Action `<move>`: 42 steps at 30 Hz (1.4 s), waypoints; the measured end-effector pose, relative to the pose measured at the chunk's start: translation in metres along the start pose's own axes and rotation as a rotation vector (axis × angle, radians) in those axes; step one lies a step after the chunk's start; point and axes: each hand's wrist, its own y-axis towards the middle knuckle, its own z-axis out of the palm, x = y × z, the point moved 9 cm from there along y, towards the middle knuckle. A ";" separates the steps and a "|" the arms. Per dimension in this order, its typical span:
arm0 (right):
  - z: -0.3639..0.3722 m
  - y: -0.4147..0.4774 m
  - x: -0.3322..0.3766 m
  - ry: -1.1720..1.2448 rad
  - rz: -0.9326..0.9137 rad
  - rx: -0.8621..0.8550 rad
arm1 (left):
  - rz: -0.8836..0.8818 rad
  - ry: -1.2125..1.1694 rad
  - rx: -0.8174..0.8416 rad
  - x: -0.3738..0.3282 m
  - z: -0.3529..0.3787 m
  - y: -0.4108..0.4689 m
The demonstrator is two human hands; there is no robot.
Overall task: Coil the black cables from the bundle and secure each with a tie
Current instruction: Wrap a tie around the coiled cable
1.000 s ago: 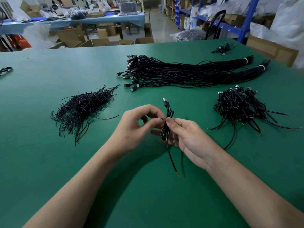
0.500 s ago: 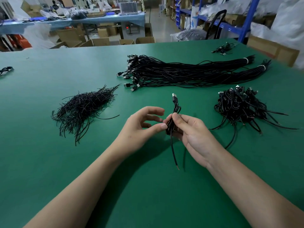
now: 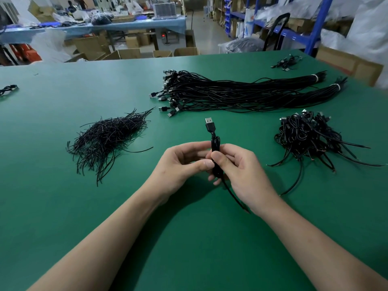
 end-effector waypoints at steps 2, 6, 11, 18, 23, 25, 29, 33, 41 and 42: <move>-0.001 -0.001 0.002 -0.087 -0.036 -0.009 | -0.003 -0.019 -0.043 0.001 -0.004 0.001; 0.000 -0.005 0.013 -0.272 -0.136 -0.059 | -0.008 -0.050 -0.044 0.003 -0.003 0.002; -0.002 -0.006 0.010 -0.170 -0.090 -0.071 | -0.016 -0.072 -0.018 0.006 0.001 0.002; 0.002 -0.005 0.004 -0.111 -0.107 -0.066 | -0.053 -0.093 -0.072 0.012 -0.003 -0.001; 0.008 -0.006 0.011 -0.215 -0.169 -0.039 | -0.049 -0.135 -0.115 0.013 -0.008 -0.001; 0.012 -0.007 0.014 -0.271 -0.190 -0.013 | -0.050 -0.168 -0.138 0.012 -0.011 -0.001; 0.012 -0.007 0.017 -0.324 -0.197 -0.013 | -0.064 -0.172 -0.178 0.014 -0.013 -0.001; 0.009 -0.005 0.012 -0.299 -0.146 -0.053 | -0.075 -0.157 -0.212 0.013 -0.012 -0.001; -0.007 -0.007 0.018 -0.432 -0.197 -0.175 | -0.094 -0.115 -0.262 0.011 -0.019 0.000; -0.012 -0.006 0.018 -0.431 -0.190 -0.203 | -0.096 -0.112 -0.261 0.011 -0.019 0.000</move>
